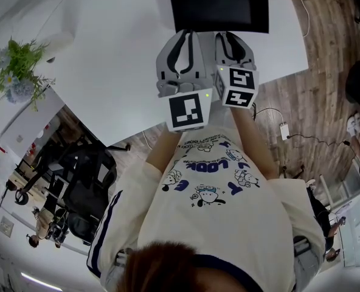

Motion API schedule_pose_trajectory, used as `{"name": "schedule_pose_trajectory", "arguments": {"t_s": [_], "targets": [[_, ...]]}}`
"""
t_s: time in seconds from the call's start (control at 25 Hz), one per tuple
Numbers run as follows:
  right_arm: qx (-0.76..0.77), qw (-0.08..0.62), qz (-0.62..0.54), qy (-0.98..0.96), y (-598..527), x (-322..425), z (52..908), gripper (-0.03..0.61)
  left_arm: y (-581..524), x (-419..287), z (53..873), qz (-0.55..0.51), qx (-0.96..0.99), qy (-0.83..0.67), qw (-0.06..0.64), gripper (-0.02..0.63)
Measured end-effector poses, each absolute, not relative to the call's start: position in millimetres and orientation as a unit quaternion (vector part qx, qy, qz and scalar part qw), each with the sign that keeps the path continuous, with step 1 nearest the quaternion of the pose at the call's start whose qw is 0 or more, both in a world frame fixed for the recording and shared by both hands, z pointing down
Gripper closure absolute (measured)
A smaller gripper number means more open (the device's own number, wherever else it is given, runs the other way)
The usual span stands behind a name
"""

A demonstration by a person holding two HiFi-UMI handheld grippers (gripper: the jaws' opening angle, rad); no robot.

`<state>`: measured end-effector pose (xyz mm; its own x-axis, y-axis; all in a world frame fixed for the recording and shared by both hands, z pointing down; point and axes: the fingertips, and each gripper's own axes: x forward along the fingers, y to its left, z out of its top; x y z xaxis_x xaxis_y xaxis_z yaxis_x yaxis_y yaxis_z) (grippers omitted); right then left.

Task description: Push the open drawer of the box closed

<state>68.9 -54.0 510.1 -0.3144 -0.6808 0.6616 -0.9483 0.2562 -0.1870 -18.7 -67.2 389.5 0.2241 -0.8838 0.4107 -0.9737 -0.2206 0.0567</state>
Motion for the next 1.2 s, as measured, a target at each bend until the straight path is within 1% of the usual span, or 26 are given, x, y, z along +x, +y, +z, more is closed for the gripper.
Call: {"name": "schedule_pose_trajectory", "arguments": {"t_s": [0.52, 1.2], "targets": [[0.538, 0.225, 0.294, -0.757, -54.1, 69.8, 505.2, 0.491, -68.9, -25.3, 386.2, 0.145, 0.761, -0.614, 0.15, 0.577], [0.525, 0.219, 0.292, -0.769, -80.7, 63.3, 500.6, 0.491, -78.5, -31.4, 387.9, 0.142, 0.749, -0.628, 0.156, 0.577]]}}
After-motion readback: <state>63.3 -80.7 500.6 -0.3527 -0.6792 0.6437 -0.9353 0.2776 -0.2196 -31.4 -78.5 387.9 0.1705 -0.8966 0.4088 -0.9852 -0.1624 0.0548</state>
